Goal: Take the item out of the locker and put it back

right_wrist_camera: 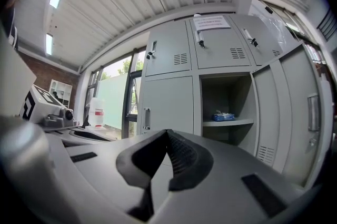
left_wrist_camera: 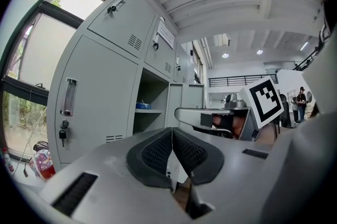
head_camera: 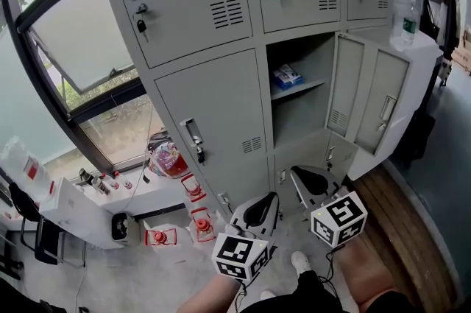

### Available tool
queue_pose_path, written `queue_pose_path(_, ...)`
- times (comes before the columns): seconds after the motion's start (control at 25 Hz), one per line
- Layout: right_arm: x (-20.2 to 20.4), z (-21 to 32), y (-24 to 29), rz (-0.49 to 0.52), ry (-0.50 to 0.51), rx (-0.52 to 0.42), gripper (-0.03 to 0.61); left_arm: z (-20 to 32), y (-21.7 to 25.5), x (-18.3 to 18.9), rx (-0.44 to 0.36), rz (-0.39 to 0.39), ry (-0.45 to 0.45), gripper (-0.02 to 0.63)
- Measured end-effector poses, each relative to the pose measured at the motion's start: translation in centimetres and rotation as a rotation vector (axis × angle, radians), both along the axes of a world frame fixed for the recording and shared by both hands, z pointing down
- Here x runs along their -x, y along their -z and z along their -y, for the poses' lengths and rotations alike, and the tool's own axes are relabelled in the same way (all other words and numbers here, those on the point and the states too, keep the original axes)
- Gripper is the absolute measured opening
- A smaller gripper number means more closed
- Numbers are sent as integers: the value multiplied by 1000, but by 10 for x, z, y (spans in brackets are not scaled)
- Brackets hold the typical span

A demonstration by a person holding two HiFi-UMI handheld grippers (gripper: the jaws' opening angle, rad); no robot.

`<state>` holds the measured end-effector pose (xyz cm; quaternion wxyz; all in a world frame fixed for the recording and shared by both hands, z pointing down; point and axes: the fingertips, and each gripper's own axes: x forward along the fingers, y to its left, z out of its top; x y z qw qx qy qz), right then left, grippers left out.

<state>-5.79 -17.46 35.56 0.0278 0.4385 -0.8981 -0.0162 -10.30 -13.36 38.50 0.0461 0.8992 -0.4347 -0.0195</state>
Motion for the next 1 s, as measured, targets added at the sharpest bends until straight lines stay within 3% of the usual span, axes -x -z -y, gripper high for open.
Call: queue_pose_path(1.0,-54,143,18,3,18,-12,52,120,14,-65,-12,4,24,18)
